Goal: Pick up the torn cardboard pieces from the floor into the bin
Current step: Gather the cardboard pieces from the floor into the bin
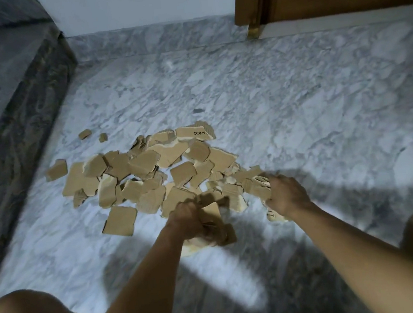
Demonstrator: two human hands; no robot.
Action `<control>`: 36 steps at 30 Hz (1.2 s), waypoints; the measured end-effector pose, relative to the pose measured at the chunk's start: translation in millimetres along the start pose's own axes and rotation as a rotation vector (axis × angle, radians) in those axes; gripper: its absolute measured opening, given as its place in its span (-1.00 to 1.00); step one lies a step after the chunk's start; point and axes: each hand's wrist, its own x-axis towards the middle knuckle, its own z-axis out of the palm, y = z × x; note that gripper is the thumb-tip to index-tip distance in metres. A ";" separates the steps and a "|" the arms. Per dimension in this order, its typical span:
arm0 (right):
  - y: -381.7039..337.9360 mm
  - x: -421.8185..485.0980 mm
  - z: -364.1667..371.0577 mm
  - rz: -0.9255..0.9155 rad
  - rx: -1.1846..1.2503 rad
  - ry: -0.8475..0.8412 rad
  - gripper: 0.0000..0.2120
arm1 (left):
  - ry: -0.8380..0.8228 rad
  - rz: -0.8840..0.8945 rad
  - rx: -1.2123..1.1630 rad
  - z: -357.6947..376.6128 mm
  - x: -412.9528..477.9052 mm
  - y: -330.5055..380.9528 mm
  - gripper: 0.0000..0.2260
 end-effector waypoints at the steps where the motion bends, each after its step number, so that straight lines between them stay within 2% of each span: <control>1: -1.3 1.6 -0.9 0.002 0.006 -0.025 -0.43 | 0.022 -0.006 0.002 1.5 -1.6 -0.5 -0.35; 4: -2.3 6.9 -10.2 0.025 0.063 -0.069 -0.48 | 0.037 0.031 0.011 1.6 -2.7 1.9 -0.33; 6: -2.9 10.1 -19.3 0.005 0.097 -0.033 -0.53 | 0.015 0.105 -0.042 -6.3 -2.1 5.4 -0.35; 8: -3.9 11.5 -26.0 -0.039 0.073 0.021 -0.54 | 0.025 0.142 -0.116 -15.8 0.2 9.5 -0.45; 12: 2.3 1.7 -8.3 -0.101 0.007 0.037 -0.48 | 0.068 0.096 -0.451 -34.9 0.4 21.9 -0.67; 15: 9.1 -4.9 7.2 -0.063 0.071 0.050 -0.39 | 0.093 0.074 -0.651 -39.9 7.5 18.6 -0.58; 18: 11.8 0.9 -1.9 -0.008 0.081 0.052 -0.53 | 0.149 0.057 -0.781 -48.0 6.7 13.3 -0.49; 20: 12.4 7.9 -12.8 0.052 0.195 0.002 -0.56 | 0.194 0.014 -0.855 -54.8 3.0 13.0 -0.41; 21: 10.9 9.9 -18.2 0.060 0.280 -0.032 -0.54 | 0.211 -0.015 -0.887 -57.0 1.3 11.0 -0.41; 23: 2.3 13.7 -25.7 -0.037 0.348 -0.117 -0.44 | 0.236 -0.076 -0.939 -59.6 -1.7 3.0 -0.51; 26: -28.0 9.9 -24.4 -0.241 0.231 -0.295 -0.28 | 0.172 -0.144 -0.877 -62.2 -9.4 -16.1 -0.68; 29: -65.8 -0.8 8.0 -0.389 0.015 -0.395 -0.33 | 0.080 -0.101 -0.705 -59.3 -18.1 -41.8 -0.76; 32: -88.9 -8.0 44.3 -0.446 -0.089 -0.367 -0.39 | 0.021 -0.070 -0.571 -52.3 -30.1 -62.4 -0.67; 36: -99.3 -7.1 44.6 -0.430 -0.217 -0.338 -0.36 | -0.042 -0.079 -0.446 -39.5 -39.5 -71.9 -0.53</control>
